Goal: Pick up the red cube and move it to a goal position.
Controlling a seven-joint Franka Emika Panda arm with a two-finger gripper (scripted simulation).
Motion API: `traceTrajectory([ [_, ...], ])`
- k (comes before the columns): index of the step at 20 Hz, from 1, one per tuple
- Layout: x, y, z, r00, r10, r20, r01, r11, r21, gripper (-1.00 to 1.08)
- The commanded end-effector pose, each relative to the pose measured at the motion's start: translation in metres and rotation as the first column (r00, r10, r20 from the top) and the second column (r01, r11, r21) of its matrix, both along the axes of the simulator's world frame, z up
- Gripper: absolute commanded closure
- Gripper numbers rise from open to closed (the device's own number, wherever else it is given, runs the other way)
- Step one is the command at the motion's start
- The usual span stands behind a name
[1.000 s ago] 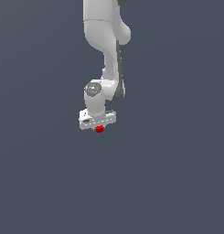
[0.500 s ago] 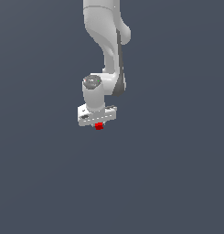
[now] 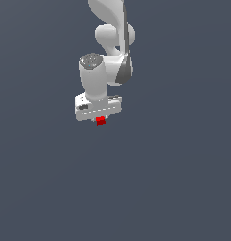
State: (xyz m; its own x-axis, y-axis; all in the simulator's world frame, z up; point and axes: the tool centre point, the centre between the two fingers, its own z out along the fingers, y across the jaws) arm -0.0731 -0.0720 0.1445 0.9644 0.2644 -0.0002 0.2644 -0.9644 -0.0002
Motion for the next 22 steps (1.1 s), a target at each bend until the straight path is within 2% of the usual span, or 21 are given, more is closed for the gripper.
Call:
traceTrajectory([
  [1, 0.002, 0.000, 0.028, 1.000, 0.000, 0.000, 0.000, 1.000, 0.000, 1.08],
  [12, 0.013, 0.002, 0.132, 1.000, 0.001, 0.000, -0.001, 1.000, 0.000, 1.08],
  [22, 0.020, 0.002, 0.176, 1.000, 0.001, 0.000, -0.001, 1.000, 0.000, 1.08],
])
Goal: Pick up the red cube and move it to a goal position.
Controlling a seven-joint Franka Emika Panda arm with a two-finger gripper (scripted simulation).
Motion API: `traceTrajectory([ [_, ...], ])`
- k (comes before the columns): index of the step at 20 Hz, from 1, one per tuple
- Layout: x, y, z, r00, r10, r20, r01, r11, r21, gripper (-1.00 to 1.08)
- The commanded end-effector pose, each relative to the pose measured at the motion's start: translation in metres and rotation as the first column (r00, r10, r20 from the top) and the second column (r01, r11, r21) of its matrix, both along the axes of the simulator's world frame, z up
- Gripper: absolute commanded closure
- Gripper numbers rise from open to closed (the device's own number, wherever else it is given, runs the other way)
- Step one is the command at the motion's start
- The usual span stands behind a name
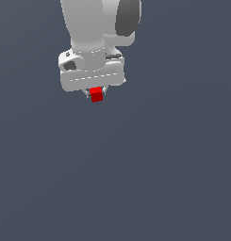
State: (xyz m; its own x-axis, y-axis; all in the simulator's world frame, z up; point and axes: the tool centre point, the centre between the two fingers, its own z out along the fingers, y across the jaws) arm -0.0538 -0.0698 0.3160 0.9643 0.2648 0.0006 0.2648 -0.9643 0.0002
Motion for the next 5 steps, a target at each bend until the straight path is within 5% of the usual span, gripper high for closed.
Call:
traceTrajectory([
  [1, 0.0011, 0.0000, 0.0057, 1.000, 0.000, -0.001, 0.000, 1.000, 0.000, 1.08],
  [5, 0.0022, -0.0001, 0.0067, 1.000, 0.000, -0.001, 0.000, 1.000, 0.000, 1.08],
])
